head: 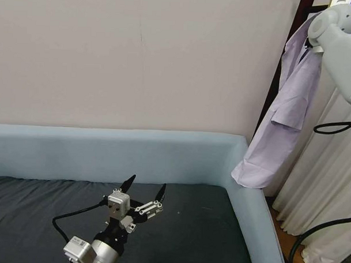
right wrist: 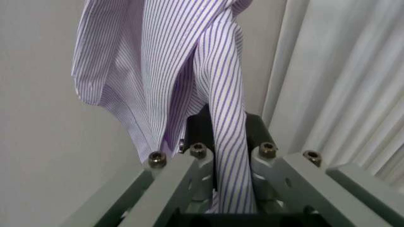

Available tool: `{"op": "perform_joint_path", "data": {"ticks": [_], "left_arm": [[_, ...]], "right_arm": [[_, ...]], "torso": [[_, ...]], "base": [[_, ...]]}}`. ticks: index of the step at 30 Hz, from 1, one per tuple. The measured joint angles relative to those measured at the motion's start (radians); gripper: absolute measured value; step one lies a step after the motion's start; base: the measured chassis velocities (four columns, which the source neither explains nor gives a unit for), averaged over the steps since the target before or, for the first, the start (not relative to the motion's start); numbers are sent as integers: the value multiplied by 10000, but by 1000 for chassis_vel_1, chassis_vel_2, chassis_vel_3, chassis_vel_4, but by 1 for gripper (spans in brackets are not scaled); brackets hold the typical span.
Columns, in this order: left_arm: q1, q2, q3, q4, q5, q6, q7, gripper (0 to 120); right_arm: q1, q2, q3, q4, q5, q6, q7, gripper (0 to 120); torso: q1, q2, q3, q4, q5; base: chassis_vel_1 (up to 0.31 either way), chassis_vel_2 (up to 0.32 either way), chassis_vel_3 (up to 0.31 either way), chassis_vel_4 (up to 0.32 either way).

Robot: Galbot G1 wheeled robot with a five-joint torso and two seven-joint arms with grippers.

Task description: Pick up the clothes from the sofa and hang them on the clothes hanger.

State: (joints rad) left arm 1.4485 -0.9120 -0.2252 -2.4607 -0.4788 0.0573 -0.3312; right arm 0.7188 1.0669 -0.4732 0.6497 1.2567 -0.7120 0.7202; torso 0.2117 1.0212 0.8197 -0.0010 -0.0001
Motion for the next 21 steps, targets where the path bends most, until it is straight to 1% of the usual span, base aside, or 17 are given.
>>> {"op": "perform_joint_path", "data": {"ticks": [3, 8, 12, 21], "left_arm": [[-54, -101, 68, -14, 5, -32, 6, 100], [-125, -172, 114, -15, -6, -113, 13, 100], [-138, -305, 170, -21, -10, -125, 17, 100], [112, -420, 95, -87, 3, -273, 27, 100]], "right_arm": [[119, 118, 47, -396, 402, -72, 69, 4], [262, 261, 102, -850, 587, -117, 68, 4], [305, 341, 66, -1102, 585, -117, -10, 4], [482, 496, -151, -1627, 151, -167, -770, 4]], "torso": [[0, -1, 0, 0, -1], [0, 0, -1, 0, -2], [0, 0, 0, 0, -2], [0, 0, 0, -2, 0]], "base": [[0, 0, 0, 0], [0, 0, 0, 0], [0, 0, 0, 0], [0, 0, 0, 0]]}}
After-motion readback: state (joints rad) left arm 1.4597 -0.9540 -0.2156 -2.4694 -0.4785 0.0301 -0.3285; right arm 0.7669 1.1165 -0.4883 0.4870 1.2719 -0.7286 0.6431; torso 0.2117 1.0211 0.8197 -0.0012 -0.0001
